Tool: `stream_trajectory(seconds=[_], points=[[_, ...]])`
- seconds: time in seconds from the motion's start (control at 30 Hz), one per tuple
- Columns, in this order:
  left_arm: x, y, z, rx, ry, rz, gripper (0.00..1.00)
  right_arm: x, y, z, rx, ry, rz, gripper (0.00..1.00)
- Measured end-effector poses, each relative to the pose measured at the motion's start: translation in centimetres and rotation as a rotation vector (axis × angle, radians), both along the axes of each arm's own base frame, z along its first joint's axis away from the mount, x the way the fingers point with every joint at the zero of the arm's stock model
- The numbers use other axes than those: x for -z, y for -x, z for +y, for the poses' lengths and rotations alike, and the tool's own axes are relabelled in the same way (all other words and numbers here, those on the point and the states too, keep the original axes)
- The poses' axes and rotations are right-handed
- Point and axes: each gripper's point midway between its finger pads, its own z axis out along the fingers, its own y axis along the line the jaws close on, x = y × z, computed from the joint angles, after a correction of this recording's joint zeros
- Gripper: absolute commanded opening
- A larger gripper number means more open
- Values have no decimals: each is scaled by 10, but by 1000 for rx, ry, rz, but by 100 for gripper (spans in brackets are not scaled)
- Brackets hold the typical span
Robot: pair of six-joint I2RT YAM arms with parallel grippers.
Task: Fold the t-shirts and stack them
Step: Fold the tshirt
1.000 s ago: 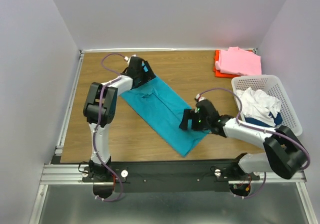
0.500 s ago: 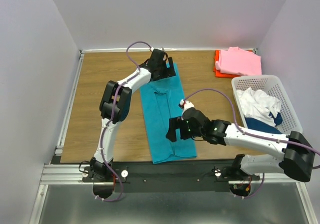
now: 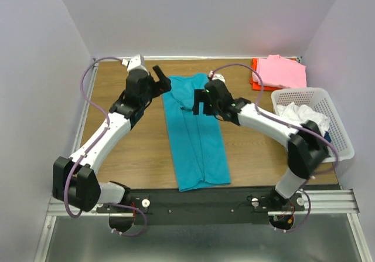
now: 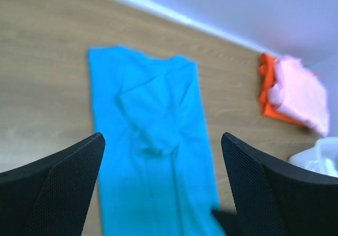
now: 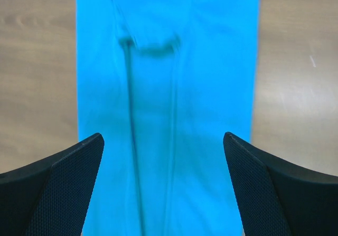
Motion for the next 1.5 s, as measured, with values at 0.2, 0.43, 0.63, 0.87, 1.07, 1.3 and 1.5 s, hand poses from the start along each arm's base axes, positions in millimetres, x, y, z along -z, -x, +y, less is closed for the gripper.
stream_trajectory(seconds=[0.2, 0.43, 0.63, 0.87, 1.07, 1.3, 1.5], points=[[117, 55, 21, -31, -36, 224, 98, 39, -92, 34, -15, 89, -8, 100], [164, 104, 34, -33, -20, 314, 98, 96, -152, 52, -41, 179, -3, 100], [169, 111, 28, 0, 5, 310, 98, 113, -168, 41, -24, 221, -3, 100], [181, 121, 20, 52, 20, 336, 98, 114, -193, -5, 71, 233, 3, 100], [178, 127, -3, 152, 43, 330, 98, 115, -212, -38, 127, 244, -2, 100], [198, 159, -29, 289, 39, 400, 98, 112, -218, -40, 109, 266, -17, 100], [219, 213, -57, 434, 12, 496, 98, 103, -213, -40, 95, 265, -13, 100]])
